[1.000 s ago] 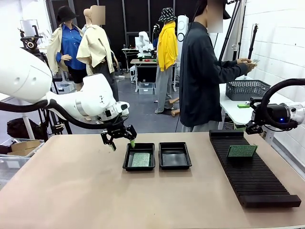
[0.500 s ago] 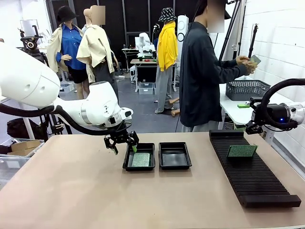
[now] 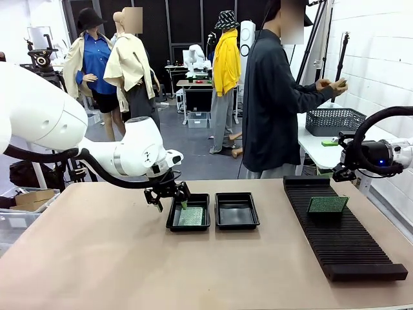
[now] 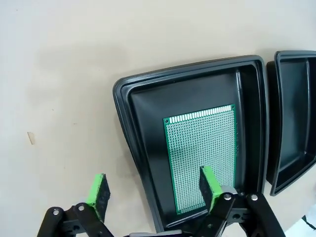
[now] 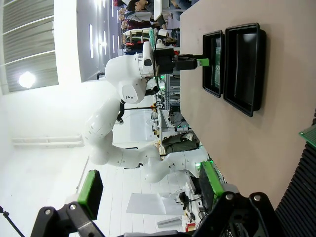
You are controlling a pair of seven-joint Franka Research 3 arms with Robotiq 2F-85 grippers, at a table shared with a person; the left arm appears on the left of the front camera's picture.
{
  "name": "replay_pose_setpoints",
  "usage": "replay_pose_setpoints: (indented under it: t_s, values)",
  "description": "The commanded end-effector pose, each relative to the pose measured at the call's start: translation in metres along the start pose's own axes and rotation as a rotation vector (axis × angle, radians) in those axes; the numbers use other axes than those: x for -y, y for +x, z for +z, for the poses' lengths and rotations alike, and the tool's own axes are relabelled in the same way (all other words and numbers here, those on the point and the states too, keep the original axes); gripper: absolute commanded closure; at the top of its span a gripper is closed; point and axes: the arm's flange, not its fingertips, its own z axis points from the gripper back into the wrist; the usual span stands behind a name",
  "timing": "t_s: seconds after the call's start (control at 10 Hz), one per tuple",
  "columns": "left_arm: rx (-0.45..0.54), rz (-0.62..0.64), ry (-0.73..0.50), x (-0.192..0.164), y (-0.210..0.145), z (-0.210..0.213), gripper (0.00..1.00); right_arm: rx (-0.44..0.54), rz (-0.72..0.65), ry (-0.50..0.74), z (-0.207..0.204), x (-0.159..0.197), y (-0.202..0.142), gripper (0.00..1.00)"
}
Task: Inspect and transfer BCBs to ESD trays.
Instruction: Pick up the ESD tray and place it on the left side of the table.
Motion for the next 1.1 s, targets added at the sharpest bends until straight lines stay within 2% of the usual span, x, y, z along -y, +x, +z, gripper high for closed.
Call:
replay_pose_setpoints:
  t_s: [0.0,0.7,1.0]
  values:
    - [0.018,0.019,0.038,0.0030,-0.0007,-0.0029,0.17,0.012,-0.006,-0.009,-0.0013,-0.0002,-0.0026,0.00]
    - [-0.013,0.065,0.031,-0.0059,0.0006,-0.0015,1.00,0.012,-0.006,-0.009,-0.0013,-0.0002,-0.0026,0.00]
    - [-0.016,0.057,0.025,-0.0048,-0.0001,-0.0004,1.00,0.012,-0.006,-0.009,-0.0013,-0.0002,-0.0026,0.00]
